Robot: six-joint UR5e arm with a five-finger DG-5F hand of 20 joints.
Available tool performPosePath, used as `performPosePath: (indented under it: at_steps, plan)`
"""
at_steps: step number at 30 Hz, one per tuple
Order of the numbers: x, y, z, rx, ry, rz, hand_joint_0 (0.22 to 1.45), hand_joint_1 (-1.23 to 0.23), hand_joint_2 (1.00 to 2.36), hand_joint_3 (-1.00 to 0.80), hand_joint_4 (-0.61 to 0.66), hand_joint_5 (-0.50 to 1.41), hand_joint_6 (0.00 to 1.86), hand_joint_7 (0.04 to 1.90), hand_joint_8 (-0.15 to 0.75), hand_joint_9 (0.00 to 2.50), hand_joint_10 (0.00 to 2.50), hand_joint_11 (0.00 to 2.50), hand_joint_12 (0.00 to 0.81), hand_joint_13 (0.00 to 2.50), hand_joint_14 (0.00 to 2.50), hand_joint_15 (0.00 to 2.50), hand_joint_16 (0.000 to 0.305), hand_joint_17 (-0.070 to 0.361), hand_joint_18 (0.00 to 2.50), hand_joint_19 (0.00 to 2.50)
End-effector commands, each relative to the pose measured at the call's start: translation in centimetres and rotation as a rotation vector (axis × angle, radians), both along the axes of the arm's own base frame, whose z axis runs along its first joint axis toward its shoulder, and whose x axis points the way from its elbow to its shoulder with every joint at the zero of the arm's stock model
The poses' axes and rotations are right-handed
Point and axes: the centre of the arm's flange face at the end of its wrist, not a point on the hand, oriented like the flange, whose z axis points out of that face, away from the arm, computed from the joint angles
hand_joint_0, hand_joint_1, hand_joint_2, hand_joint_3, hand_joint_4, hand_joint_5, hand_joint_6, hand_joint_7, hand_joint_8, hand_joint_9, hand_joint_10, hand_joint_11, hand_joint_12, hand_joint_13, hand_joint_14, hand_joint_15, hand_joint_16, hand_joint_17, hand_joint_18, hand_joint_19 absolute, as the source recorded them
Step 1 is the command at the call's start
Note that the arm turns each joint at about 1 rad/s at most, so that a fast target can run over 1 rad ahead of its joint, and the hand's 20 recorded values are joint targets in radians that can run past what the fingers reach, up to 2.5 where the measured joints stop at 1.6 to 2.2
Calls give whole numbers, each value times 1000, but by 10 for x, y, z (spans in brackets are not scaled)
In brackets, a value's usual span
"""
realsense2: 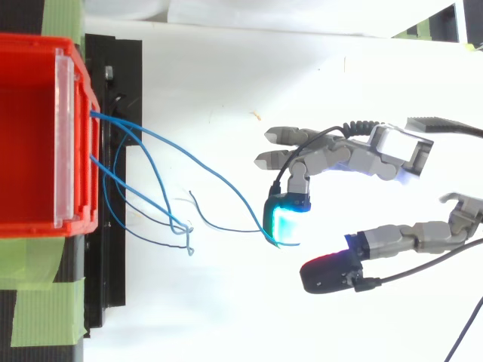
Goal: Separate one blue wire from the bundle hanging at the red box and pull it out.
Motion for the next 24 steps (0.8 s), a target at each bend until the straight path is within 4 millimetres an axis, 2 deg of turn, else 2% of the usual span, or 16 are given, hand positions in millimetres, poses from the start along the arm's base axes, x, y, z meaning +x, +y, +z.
performPosePath:
  at_steps: [1,24]
  plan:
    - [0,0,0,0,1,-1,605,-773,1027,-133,-162,-123,757,1113,204,242,2,92,342,0,3,125,52,116,0,129]
    - [0,0,0,0,1,1,607,-774,1027,-137,-159,-123,756,1113,214,267,2,107,343,0,4,129,52,116,0,140]
